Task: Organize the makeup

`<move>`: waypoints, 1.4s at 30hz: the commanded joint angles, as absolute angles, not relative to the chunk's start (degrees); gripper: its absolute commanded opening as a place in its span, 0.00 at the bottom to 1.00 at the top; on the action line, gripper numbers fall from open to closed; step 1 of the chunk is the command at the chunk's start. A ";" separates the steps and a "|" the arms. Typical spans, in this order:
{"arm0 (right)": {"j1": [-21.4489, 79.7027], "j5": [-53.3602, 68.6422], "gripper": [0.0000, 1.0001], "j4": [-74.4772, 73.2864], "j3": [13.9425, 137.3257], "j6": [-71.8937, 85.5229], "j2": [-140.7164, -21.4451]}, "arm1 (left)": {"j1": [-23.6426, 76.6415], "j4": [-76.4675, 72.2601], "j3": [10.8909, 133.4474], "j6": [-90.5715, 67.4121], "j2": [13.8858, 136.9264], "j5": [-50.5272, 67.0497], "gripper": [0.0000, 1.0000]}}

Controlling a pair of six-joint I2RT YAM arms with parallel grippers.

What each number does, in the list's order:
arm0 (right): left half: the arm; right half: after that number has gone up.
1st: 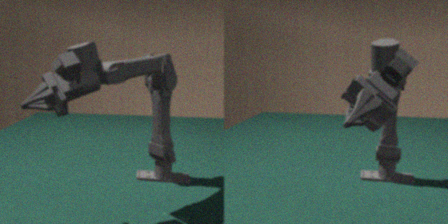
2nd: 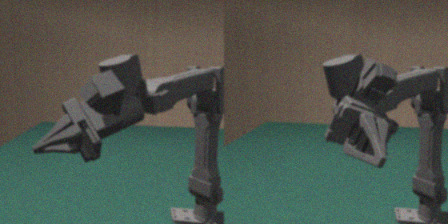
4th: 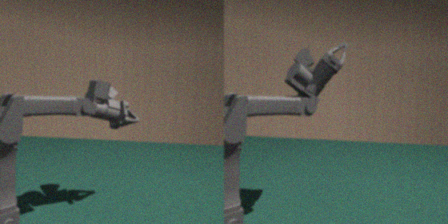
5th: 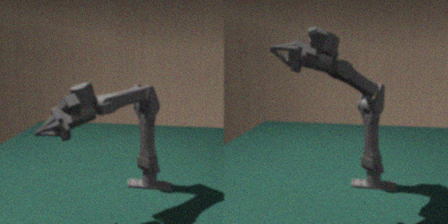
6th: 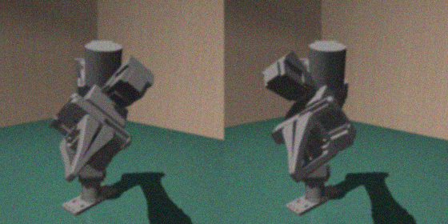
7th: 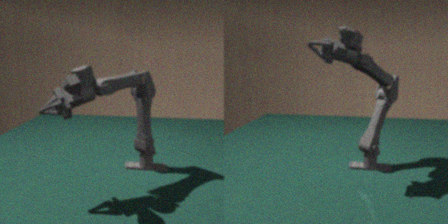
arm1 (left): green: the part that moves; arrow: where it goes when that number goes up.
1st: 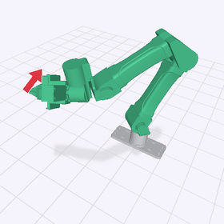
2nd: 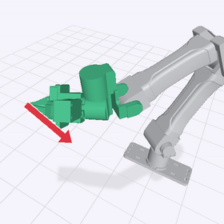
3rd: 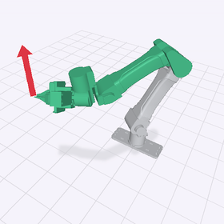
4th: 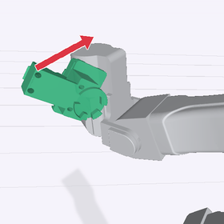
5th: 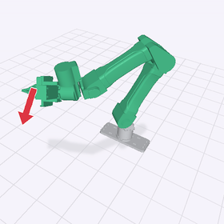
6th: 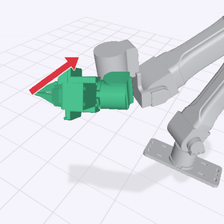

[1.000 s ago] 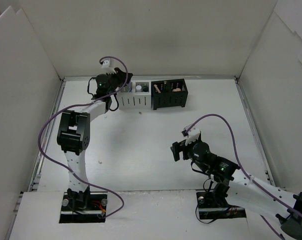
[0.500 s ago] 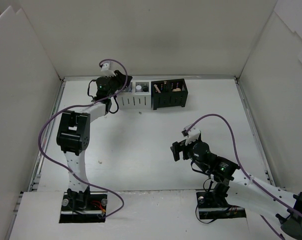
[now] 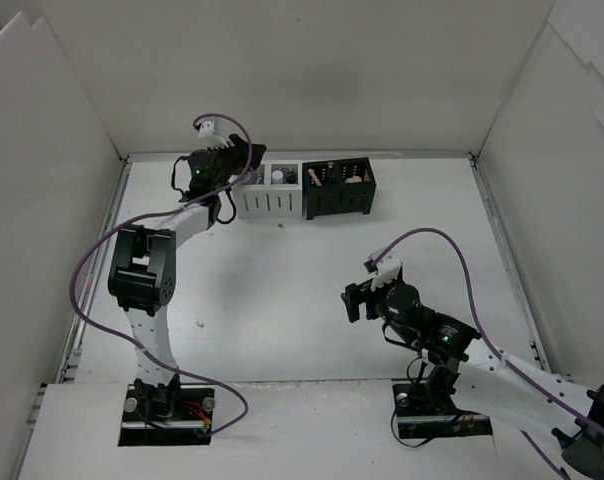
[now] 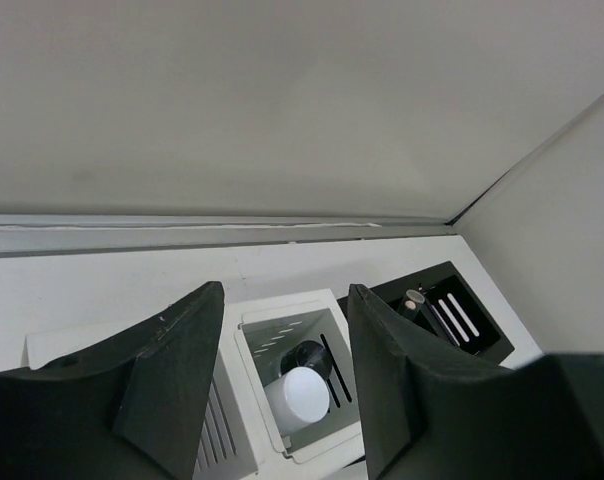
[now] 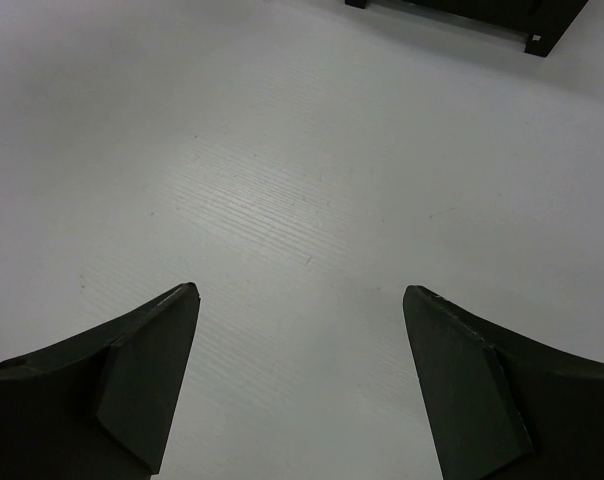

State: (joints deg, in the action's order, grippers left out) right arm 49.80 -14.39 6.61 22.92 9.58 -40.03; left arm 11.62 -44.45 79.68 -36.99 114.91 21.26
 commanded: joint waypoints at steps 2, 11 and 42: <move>49.48 -16.08 0.81 8.70 25.75 10.11 -38.94 | 11.25 -49.92 79.28 -37.79 108.02 21.44 0.49; 49.48 -21.08 0.85 1.24 32.68 9.76 -34.46 | 16.60 -19.02 79.45 -21.90 87.47 9.18 0.69; 49.57 -42.63 0.98 -18.72 43.42 17.84 -25.14 | 17.93 36.04 52.91 -18.81 16.45 -27.60 1.00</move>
